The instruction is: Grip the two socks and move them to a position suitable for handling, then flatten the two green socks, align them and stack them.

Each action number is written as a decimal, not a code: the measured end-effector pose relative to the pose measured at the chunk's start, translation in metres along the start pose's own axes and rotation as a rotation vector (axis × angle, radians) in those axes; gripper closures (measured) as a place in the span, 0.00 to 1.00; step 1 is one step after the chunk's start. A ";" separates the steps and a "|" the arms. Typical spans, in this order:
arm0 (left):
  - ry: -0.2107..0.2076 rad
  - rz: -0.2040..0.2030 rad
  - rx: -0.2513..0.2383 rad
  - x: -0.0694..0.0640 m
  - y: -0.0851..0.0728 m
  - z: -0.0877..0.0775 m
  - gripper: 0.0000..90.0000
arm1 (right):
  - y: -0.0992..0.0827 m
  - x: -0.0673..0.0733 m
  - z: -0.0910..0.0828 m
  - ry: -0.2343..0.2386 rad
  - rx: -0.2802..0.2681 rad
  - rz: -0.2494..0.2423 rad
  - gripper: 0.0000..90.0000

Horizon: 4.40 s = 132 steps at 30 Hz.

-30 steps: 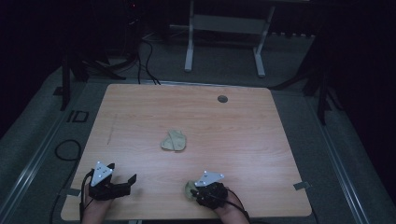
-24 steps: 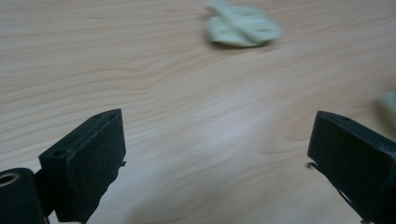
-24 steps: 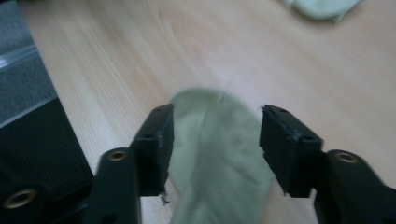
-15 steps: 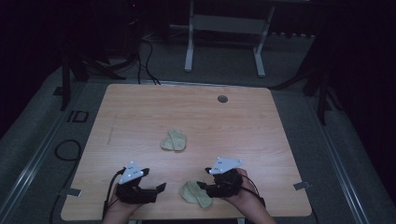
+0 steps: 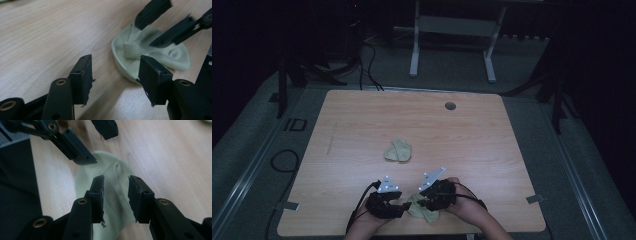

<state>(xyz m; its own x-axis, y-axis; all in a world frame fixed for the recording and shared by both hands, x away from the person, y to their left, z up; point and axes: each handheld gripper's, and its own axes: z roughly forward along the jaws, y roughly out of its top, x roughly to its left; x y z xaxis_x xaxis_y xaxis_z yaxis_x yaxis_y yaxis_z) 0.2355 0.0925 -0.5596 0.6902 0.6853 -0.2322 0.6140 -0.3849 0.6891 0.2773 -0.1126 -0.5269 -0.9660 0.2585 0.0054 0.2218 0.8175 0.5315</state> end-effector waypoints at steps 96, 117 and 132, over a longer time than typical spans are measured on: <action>-0.120 0.098 0.020 -0.042 0.003 0.031 0.86 | -0.127 0.000 -0.052 -0.156 -0.079 0.285 0.63; -0.046 0.117 -0.084 -0.024 0.001 -0.006 0.39 | -0.114 -0.008 -0.074 -0.146 -0.116 0.333 0.49; -0.020 0.067 -0.105 0.001 -0.022 -0.026 0.26 | -0.106 -0.026 -0.080 -0.183 -0.119 0.358 0.49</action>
<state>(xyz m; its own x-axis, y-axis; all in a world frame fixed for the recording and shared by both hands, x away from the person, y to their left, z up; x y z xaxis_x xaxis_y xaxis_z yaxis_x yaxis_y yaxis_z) 0.2125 0.1178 -0.5572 0.7366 0.6475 -0.1955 0.5229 -0.3618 0.7718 0.2683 -0.2472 -0.5153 -0.7888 0.6114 0.0630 0.5119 0.5968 0.6179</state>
